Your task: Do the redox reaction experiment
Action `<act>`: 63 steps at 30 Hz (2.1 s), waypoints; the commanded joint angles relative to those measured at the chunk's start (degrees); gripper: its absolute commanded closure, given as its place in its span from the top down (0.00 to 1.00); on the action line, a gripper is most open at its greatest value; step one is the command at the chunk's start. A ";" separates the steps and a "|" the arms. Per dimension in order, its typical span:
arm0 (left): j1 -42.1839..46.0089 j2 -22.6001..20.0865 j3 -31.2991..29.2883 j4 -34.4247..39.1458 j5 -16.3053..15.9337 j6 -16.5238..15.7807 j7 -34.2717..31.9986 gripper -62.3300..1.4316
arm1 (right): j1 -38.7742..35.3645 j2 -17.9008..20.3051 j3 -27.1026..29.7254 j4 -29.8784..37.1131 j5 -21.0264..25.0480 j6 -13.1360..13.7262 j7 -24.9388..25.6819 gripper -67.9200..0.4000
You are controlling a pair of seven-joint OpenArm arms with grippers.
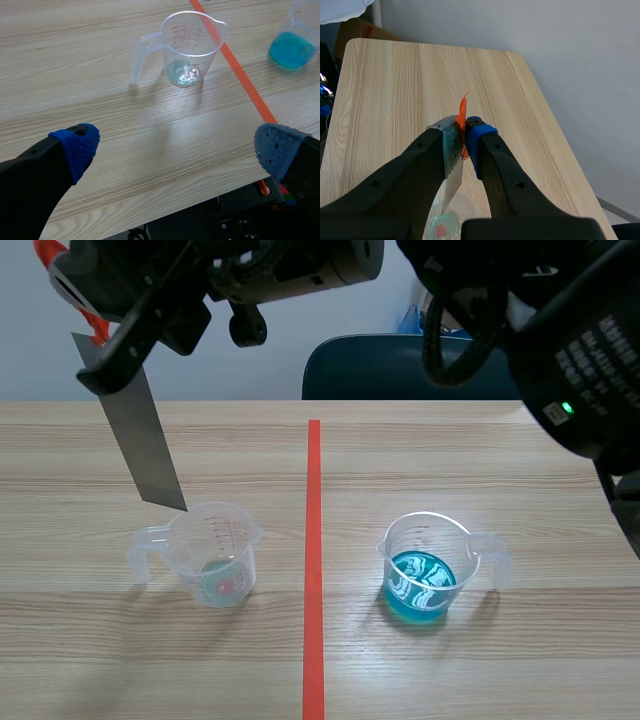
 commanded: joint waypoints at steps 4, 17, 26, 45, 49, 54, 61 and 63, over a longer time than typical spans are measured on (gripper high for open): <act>0.13 0.13 -0.22 1.09 -0.31 0.04 -0.79 1.00 | 0.83 -0.04 0.55 0.66 0.24 -0.22 0.74 0.02; 0.13 0.13 -0.22 1.09 -0.31 0.04 -0.76 1.00 | 0.83 -0.04 0.55 0.66 0.24 -0.22 0.74 0.02; 0.13 0.15 -0.22 1.09 -0.28 0.04 -0.74 1.00 | 0.83 0.94 0.55 0.66 0.28 -0.22 0.74 0.02; 0.13 0.13 -0.22 1.09 -0.28 0.04 -0.76 1.00 | -4.59 10.75 9.55 4.31 0.50 0.26 4.96 0.02; 0.13 0.15 -0.22 1.09 -0.28 0.04 -0.76 1.00 | -6.97 15.04 13.27 5.14 1.90 1.31 6.51 0.02; 0.13 0.15 -0.22 1.09 -0.28 0.04 -0.83 1.00 | -10.84 20.74 18.58 6.29 3.76 2.89 8.83 0.02; 0.13 0.15 -0.22 1.09 -0.31 0.02 -1.38 1.00 | -17.64 29.27 24.76 10.93 3.93 3.06 11.74 0.02; 0.13 0.15 -0.22 1.09 -0.31 0.04 -1.40 1.00 | -19.82 31.93 26.21 12.74 3.93 3.06 12.94 0.02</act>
